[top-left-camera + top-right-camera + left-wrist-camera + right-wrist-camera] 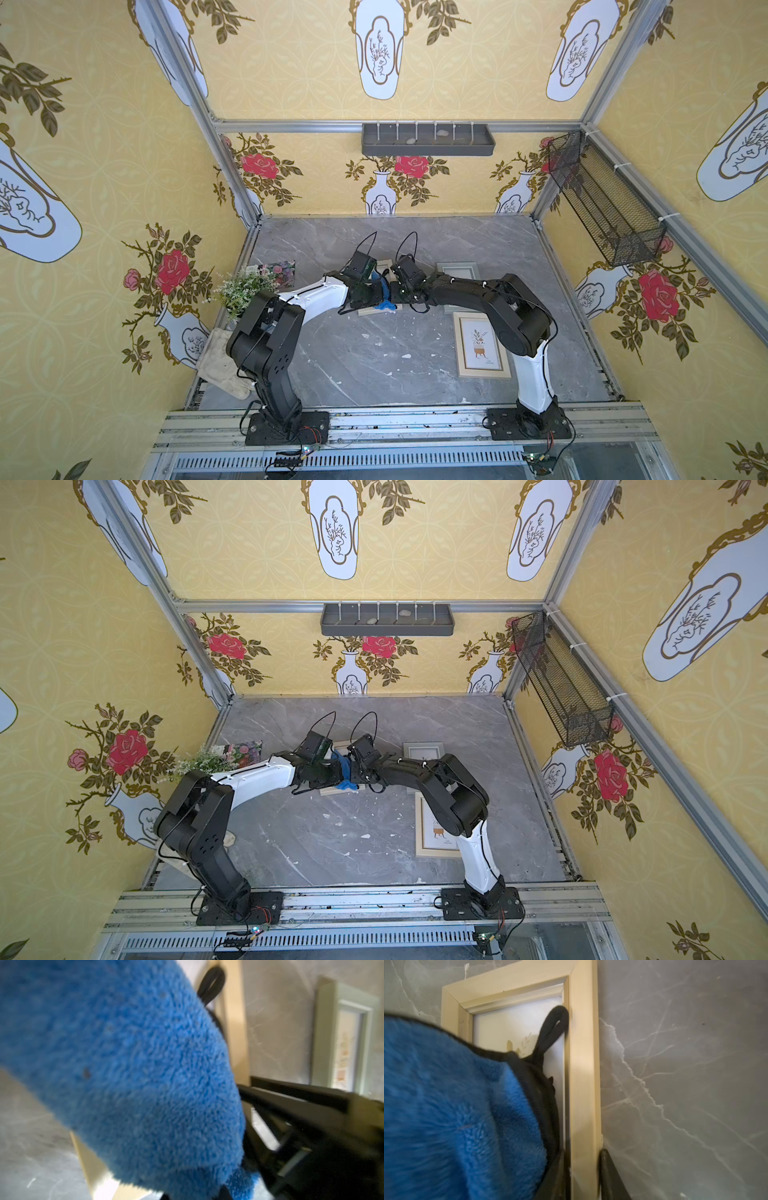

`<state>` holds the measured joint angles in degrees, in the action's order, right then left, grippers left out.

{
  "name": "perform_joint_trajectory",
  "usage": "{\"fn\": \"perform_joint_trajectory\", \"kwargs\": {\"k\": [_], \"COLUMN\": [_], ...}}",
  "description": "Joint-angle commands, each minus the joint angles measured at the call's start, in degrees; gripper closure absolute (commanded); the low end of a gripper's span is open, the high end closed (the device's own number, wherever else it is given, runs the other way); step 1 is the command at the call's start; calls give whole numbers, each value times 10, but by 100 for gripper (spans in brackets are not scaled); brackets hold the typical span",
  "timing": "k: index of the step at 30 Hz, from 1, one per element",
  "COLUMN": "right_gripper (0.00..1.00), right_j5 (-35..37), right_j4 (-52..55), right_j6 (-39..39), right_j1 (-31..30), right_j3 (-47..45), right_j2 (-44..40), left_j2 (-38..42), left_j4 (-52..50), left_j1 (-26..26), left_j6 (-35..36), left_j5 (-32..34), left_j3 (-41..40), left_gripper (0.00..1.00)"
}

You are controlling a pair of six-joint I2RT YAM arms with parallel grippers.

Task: Wipe the picture frame with a cloth
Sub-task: Wipe the dirt from the picture frame, then move the picture frame to the center of the board.

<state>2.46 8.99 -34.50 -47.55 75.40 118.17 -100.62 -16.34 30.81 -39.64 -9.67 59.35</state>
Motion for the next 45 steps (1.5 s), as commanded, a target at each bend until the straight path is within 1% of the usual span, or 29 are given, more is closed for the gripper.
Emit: {"fn": "perform_joint_trajectory", "kwargs": {"k": [1,3,6,9,10,16,18,25,28,30,36,41,45], "right_gripper": [85,85,85,85,85,85,85,84,82,79,63,47,34], "right_j5": [11,11,14,18,19,19,12,-10,-15,-20,-36,-34,-44], "right_j4": [72,71,73,75,77,81,82,83,86,91,90,94,106], "right_j6": [-8,-8,-6,0,2,21,31,61,72,75,76,77,76], "right_j1": [3,5,13,25,31,75,95,163,188,202,224,224,214], "right_j3": [-7,-11,-14,-13,-12,15,33,105,140,160,181,175,168], "right_j2": [9,8,7,9,10,25,35,82,104,118,122,99,59], "left_j2": [-3,6,44,89,107,201,225,292,324,340,360,352,338], "left_j4": [11,14,15,-2,-7,17,36,110,152,170,211,232,254], "left_j1": [-3,-14,-44,-80,-86,-90,-92,-91,-91,-90,-90,-90,-87], "left_j6": [-15,-15,-8,1,20,81,93,100,97,94,93,91,84], "left_j5": [-5,0,12,35,42,48,39,-7,-25,-35,-66,-87,-99], "left_j3": [-26,-52,-95,-114,-115,-120,-129,-183,-216,-233,-255,-260,-258], "left_gripper": [100,100,100,100,100,100,100,100,100,100,100,100,100]}}
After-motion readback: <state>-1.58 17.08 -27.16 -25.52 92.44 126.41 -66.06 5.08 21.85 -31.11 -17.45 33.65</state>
